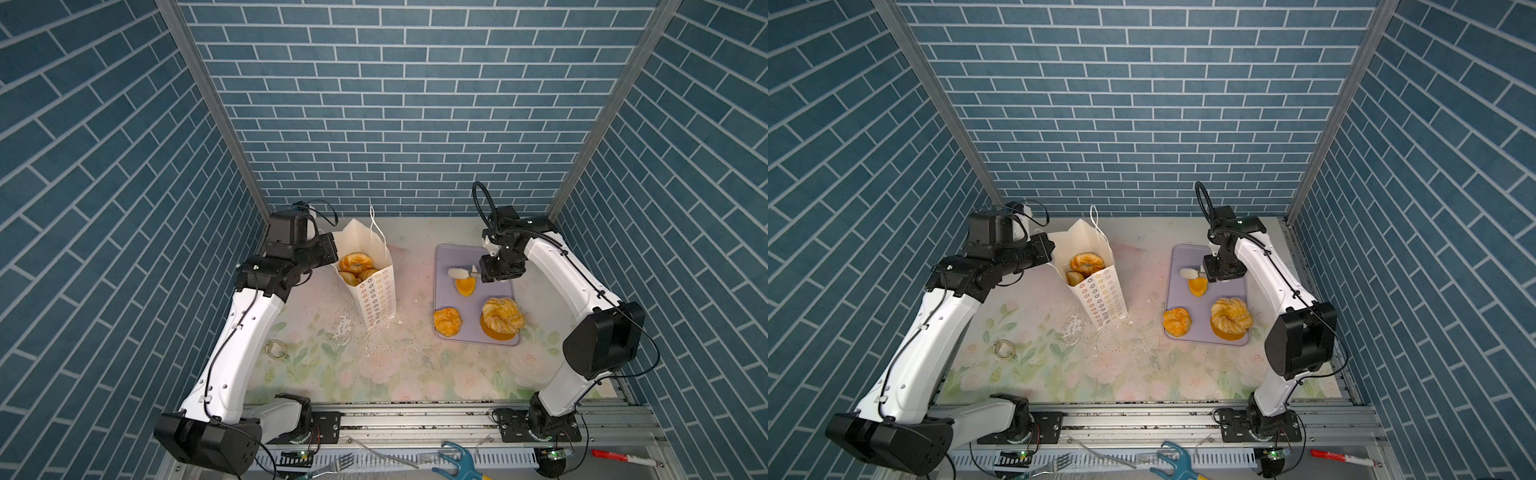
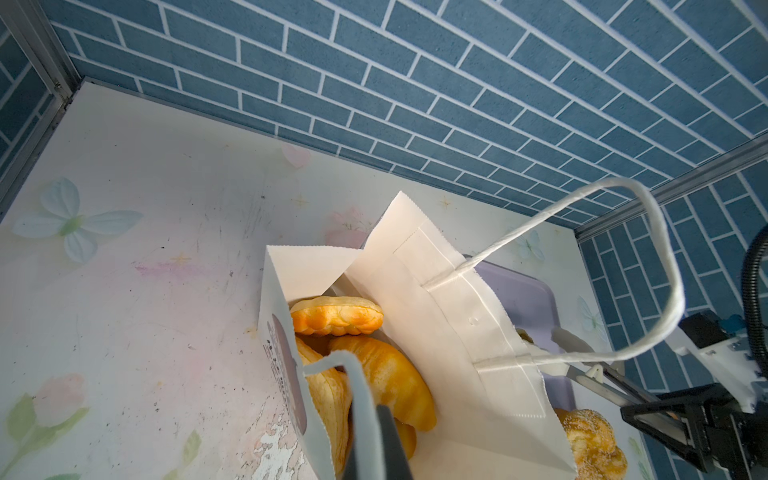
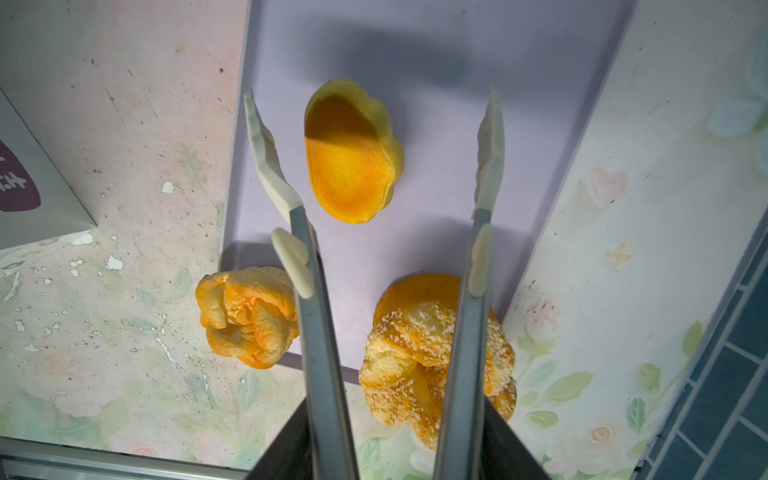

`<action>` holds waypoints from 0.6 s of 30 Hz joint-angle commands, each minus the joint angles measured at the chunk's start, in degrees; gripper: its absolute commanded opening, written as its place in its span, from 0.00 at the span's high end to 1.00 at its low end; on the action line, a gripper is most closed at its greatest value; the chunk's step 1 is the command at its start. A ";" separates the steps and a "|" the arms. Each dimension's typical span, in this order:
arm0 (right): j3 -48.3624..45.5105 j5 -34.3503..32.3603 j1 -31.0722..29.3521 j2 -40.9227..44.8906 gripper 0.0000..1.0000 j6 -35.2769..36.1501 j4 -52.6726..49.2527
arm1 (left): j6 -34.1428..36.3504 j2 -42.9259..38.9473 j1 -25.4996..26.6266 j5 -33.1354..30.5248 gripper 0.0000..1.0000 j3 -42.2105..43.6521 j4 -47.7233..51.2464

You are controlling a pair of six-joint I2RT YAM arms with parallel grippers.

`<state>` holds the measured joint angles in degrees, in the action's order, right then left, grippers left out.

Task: Place the fake bread into the paper bag
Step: 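Lower the tongs around the flat yellow bun and close them, right gripper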

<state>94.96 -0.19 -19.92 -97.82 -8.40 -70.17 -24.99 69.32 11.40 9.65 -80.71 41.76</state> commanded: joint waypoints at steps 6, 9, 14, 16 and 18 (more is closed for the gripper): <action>-2.14 2.12 0.15 -0.68 0.44 -2.50 3.77 | 0.64 -0.12 0.38 -0.42 1.00 0.24 0.35; -2.32 2.21 0.13 -1.19 0.44 -2.41 4.08 | 0.47 -0.04 0.33 -0.37 1.00 0.40 0.37; -2.40 3.27 0.06 -2.05 0.46 -1.90 4.71 | 0.45 -0.11 0.35 -0.59 1.00 0.65 0.51; -2.41 3.44 0.03 -2.53 0.48 -1.80 4.56 | 0.51 -0.03 0.36 -0.51 1.00 0.53 0.41; -2.47 3.26 -0.07 -2.92 0.52 -1.64 4.11 | 0.45 0.05 0.36 -0.56 1.00 0.41 0.41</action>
<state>92.77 2.17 -19.92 -99.92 -9.17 -66.11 -25.02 69.32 11.40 9.65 -80.71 41.76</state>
